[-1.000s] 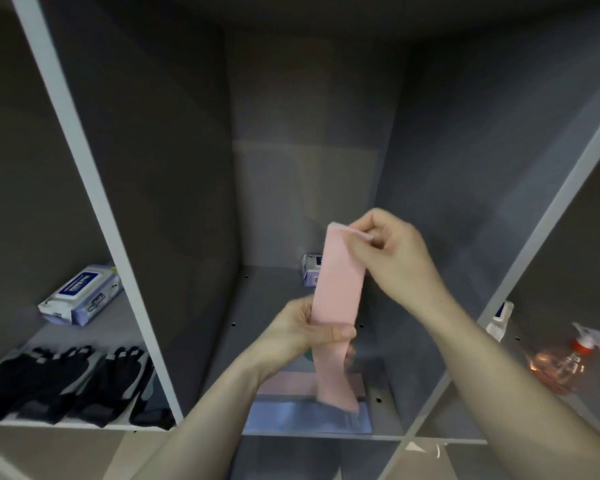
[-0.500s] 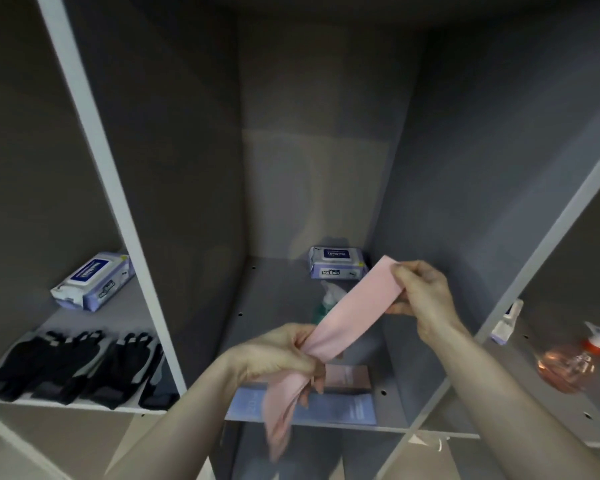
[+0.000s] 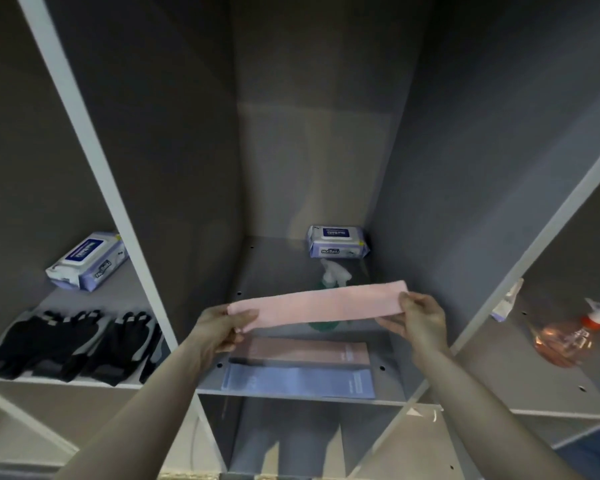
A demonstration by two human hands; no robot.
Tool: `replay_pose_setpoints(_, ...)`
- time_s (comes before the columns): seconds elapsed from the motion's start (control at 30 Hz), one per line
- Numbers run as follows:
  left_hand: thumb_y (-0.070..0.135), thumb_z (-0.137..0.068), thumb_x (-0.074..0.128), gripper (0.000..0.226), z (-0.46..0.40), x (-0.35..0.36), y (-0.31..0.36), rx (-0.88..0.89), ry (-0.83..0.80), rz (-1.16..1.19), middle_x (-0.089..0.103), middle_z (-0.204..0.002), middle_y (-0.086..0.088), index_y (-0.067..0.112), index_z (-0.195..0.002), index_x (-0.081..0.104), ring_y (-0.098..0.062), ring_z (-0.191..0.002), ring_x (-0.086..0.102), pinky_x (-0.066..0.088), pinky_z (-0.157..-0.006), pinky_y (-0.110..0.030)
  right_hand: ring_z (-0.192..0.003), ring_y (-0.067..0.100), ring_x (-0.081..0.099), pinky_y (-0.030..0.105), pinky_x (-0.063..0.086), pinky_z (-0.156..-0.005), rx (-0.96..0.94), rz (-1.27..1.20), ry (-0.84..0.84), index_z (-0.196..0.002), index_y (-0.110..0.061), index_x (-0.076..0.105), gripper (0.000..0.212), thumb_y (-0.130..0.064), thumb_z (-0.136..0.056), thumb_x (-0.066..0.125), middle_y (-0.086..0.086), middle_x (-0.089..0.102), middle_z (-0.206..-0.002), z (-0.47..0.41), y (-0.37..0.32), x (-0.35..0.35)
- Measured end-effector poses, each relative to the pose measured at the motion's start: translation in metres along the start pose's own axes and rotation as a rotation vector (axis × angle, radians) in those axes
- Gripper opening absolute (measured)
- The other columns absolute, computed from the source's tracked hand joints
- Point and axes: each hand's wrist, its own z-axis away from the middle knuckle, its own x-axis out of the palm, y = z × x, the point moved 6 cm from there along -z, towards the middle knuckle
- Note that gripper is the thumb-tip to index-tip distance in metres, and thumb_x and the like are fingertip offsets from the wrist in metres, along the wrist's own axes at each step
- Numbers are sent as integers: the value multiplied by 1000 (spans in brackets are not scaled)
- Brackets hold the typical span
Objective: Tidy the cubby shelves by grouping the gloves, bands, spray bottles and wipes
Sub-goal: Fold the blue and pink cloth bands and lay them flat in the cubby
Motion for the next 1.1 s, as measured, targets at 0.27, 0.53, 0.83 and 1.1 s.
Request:
replay_pose_setpoints(0.27,25,-88,68,20,-34,-11,-53,-20,314,-87,65,-72,-8,5,-90,68,-27,-66,60,48,-61,-31,-59,14,56,23,42,-48,140,352,-24,-98,2,66,11,-2,-90,60,13,65,-82,-23,86,-9)
replay_pose_setpoints(0.53,25,-82,73,32,-72,-10,-79,-102,305,-372,71,-98,-23,-1,-100,71,-36,-92,68,56,-82,-42,-75,30,65,36,52,-69,177,524,96,-93,7,71,15,-5,-85,68,25,71,-91,-50,137,-5)
replay_pose_setpoints(0.83,23,-85,70,24,-94,-9,-103,-154,283,-402,72,-92,-23,1,-97,70,-36,-84,71,58,-79,-44,-97,34,66,31,48,-79,195,713,81,-94,1,73,22,-15,-90,59,22,70,-101,-56,157,-1)
replay_pose_setpoints(1.1,27,-88,64,31,-95,-2,-97,-98,276,-503,71,-98,-24,0,-101,69,-37,-89,70,57,-81,-43,-105,36,63,31,47,-82,168,892,89,-102,4,66,25,-14,-94,52,24,68,-108,-57,159,2)
